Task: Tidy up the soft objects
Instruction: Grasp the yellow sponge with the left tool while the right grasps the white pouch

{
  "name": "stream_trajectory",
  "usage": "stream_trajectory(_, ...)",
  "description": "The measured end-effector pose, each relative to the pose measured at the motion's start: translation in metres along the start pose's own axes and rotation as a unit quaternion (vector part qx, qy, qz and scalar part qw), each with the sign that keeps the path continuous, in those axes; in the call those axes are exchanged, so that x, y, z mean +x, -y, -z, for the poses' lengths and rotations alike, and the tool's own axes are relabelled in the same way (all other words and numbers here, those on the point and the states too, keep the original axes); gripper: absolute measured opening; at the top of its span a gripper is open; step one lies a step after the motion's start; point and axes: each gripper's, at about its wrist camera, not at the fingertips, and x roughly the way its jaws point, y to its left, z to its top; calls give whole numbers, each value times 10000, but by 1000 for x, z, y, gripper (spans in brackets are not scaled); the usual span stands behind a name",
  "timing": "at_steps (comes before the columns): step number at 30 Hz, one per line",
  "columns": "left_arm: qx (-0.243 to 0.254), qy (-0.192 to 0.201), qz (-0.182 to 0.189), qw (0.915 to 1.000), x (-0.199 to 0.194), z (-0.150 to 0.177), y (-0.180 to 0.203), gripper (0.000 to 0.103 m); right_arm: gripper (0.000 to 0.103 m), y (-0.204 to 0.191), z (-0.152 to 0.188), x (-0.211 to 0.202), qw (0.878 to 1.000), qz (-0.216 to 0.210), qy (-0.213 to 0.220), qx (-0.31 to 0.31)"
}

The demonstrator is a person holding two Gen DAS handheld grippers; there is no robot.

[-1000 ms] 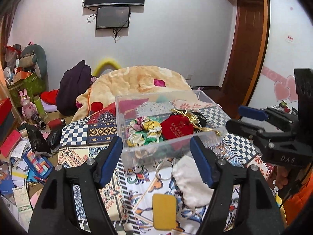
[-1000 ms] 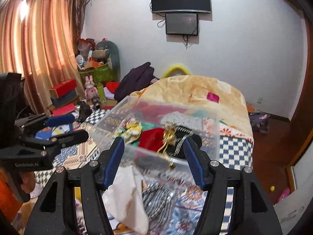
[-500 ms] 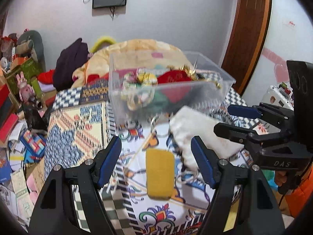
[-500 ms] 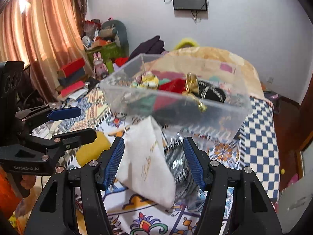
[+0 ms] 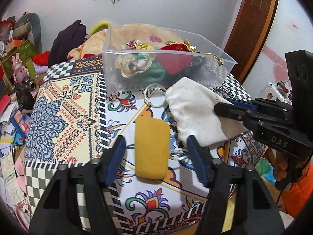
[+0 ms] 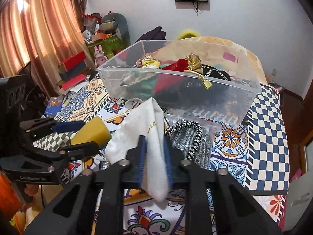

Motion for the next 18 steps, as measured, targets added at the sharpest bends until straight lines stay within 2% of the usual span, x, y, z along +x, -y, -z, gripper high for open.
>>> stream_trajectory(6,107,-96,41,9999,4,0,3,35,10,-2,0,-12,9998,-76,163,-31)
stream_trajectory(14,67,151,53,9998,-11,-9,1,33,8,-11,-7,-35,9985,-176,505,-123)
stream_trajectory(18,34,331,62,9994,-22,-17,-1,33,8,-14,-10,-35,9987,-131,467,-175)
